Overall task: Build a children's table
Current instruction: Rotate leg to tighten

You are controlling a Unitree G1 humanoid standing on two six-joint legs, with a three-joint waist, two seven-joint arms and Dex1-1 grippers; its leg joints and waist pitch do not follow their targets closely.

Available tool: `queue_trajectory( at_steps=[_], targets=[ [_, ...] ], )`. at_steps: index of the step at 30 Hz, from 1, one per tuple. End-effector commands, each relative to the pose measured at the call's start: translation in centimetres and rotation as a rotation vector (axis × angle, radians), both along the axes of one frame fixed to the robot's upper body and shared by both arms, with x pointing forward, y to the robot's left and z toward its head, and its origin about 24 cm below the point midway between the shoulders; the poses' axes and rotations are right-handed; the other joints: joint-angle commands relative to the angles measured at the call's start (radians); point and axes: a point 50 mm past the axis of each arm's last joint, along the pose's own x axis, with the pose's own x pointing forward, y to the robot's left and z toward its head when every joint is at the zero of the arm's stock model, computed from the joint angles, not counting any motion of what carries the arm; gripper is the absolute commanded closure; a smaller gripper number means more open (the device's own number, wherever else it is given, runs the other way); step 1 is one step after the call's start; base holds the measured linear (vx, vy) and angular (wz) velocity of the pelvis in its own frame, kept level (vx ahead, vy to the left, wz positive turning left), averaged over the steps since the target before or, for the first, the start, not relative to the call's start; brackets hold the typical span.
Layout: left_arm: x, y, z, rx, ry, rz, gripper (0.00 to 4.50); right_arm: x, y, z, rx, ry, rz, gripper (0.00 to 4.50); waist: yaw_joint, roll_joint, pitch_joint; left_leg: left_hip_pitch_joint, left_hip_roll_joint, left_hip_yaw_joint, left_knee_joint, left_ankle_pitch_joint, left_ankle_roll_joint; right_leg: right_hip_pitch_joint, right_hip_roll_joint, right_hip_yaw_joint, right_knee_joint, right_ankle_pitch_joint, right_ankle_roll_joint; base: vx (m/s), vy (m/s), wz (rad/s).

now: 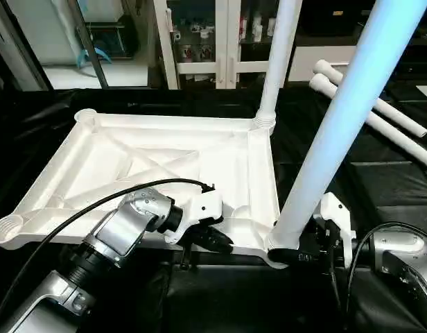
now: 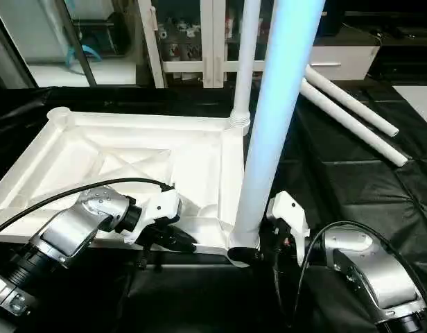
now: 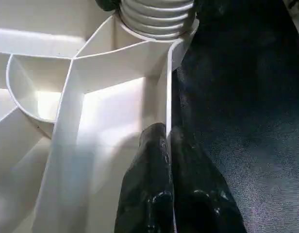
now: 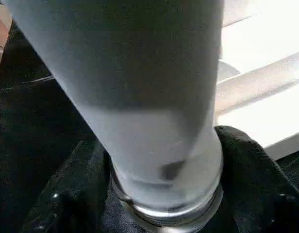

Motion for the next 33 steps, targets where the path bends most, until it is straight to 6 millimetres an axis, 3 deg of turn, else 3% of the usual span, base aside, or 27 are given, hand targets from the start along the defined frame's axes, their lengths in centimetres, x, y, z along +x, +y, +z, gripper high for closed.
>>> queue_trajectory(
  at_steps=[1,5,8,10,13,15,16,19,20,22,25,28,30,31,33],
  targets=[
    [0.2,0.1,0.2,0.010,0.001,0.001,4.50,0.3,0.4,0.6,0.012,-0.021,0.013,1.67,0.000,-0.018,-0.064,0.001,0.061,-0.029,-0.084,-0.123,0.084,0.053,-0.051,0.053,-0.066,-0.218,-0.226,0.000,0.000,0.00],
    [0.0,0.1,0.1,0.009,0.014,-0.002,4.50,0.3,0.5,0.5,0.016,-0.015,0.010,1.74,0.000,-0.017,-0.064,0.001,0.061,-0.029,-0.083,-0.124,0.081,0.053,-0.052,0.053,-0.066,-0.230,-0.223,0.000,0.000,0.00],
    [0.3,0.0,-0.1,0.003,0.002,0.032,4.50,1.3,0.6,-0.4,-0.004,-0.057,-0.103,1.75,-0.002,-0.017,-0.063,-0.001,0.060,-0.029,-0.084,-0.125,0.080,0.052,-0.051,0.052,-0.068,-0.237,-0.221,0.000,0.000,0.00],
    [0.9,-0.5,-0.4,-0.011,-0.020,0.112,4.50,3.1,0.8,-1.8,-0.029,-0.099,-0.299,1.75,-0.015,-0.016,-0.057,-0.006,0.054,-0.032,-0.089,-0.183,0.044,0.051,-0.051,0.046,-0.078,-0.339,-0.196,0.000,0.000,0.00],
    [1.8,-1.3,-0.8,-0.023,-0.041,0.215,4.50,4.6,1.4,-2.8,-0.011,-0.099,-0.463,1.76,-0.038,-0.011,-0.058,0.000,0.052,-0.038,-0.091,-0.248,0.005,0.048,-0.050,0.041,-0.089,-0.421,-0.164,0.000,0.000,0.00],
    [2.3,-1.9,-1.0,-0.026,-0.057,0.284,4.50,5.5,2.2,-3.5,-0.003,-0.090,-0.557,1.77,-0.045,-0.012,-0.061,0.005,0.052,-0.037,-0.090,-0.254,0.000,0.045,-0.049,0.043,-0.090,-0.398,-0.169,0.000,0.000,0.00],
    [2.7,-2.4,-1.1,-0.027,-0.070,0.335,4.50,6.1,2.7,-4.0,-0.013,-0.095,-0.612,1.77,-0.055,-0.008,-0.057,0.003,0.050,-0.036,-0.091,-0.267,-0.003,0.041,-0.046,0.041,-0.090,-0.389,-0.179,0.000,0.000,0.00],
    [3.7,-3.5,-1.3,-0.026,-0.083,0.464,4.50,7.4,4.0,-4.9,-0.056,-0.101,-0.722,1.78,-0.057,-0.012,-0.057,0.011,0.046,-0.036,-0.090,-0.306,-0.001,0.042,-0.047,0.038,-0.104,-0.456,-0.154,0.000,0.000,0.00],
    [4.1,-4.1,-1.5,-0.019,-0.091,0.537,4.50,8.0,4.7,-5.4,-0.088,-0.105,-0.781,1.78,-0.062,-0.009,-0.056,0.015,0.044,-0.032,-0.085,-0.316,0.000,0.030,-0.047,0.038,-0.104,-0.471,-0.159,0.000,0.000,0.00],
    [4.7,-5.0,-1.6,-0.001,-0.112,0.632,4.50,8.9,5.7,-6.0,-0.121,-0.104,-0.865,1.78,-0.065,-0.013,-0.054,0.016,0.043,-0.037,-0.087,-0.337,-0.002,0.035,-0.045,0.028,-0.112,-0.523,-0.135,0.000,0.000,0.00],
    [5.3,-6.0,-1.9,0.024,-0.182,0.715,4.50,10.0,7.1,-6.2,-0.143,-0.098,-0.964,1.78,-0.072,-0.008,-0.054,0.017,0.042,-0.043,-0.088,-0.367,-0.001,0.034,-0.047,0.019,-0.122,-0.569,-0.105,0.000,0.000,0.00],
    [5.4,-6.3,-2.0,0.025,-0.185,0.732,4.50,10.6,7.8,-5.9,-0.127,-0.103,-0.997,1.78,-0.078,-0.008,-0.051,0.028,0.044,-0.045,-0.093,-0.425,0.005,0.028,-0.043,0.009,-0.134,-0.565,-0.091,0.000,0.000,0.00],
    [5.4,-6.2,-2.0,0.027,-0.188,0.733,4.50,10.9,8.2,-5.4,-0.099,-0.115,-0.991,1.78,-0.092,-0.005,-0.052,0.021,0.046,-0.053,-0.101,-0.466,-0.001,0.036,-0.045,0.006,-0.130,-0.541,-0.091,0.000,0.000,0.00],
    [5.4,-6.1,-2.0,0.027,-0.188,0.733,4.50,11.0,8.4,-5.2,-0.086,-0.117,-0.985,1.78,-0.095,-0.015,-0.054,0.018,0.049,-0.053,-0.103,-0.467,0.000,0.038,-0.047,0.007,-0.130,-0.521,-0.096,0.000,0.000,0.00],
    [5.5,-5.9,-2.1,0.032,-0.187,0.734,4.50,11.4,8.6,-4.7,-0.048,-0.148,-0.980,1.78,-0.096,-0.009,-0.054,0.015,0.049,-0.054,-0.105,-0.468,0.001,0.037,-0.051,0.010,-0.127,-0.507,-0.107,0.000,0.000,0.00]
  ],
)
